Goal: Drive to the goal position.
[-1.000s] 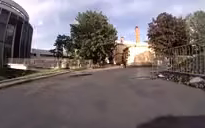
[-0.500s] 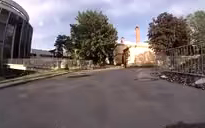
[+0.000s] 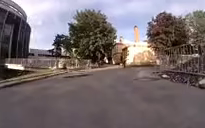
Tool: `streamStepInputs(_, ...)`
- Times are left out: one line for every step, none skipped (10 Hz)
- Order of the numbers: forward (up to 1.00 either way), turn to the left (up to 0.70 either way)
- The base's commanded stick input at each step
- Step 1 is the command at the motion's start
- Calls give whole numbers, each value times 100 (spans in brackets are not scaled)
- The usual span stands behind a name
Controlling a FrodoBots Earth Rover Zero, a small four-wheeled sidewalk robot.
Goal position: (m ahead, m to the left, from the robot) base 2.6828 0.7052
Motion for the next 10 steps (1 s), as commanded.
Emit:
streamStepInputs(45, 0)
streamStepInputs(45, 0)
streamStepInputs(45, 0)
streamStepInputs(45, 0)
streamStepInputs(45, 0)
streamStepInputs(45, 0)
streamStepInputs(45, 0)
streamStepInputs(45, 0)
streamStepInputs(45, 0)
streamStepInputs(45, 0)
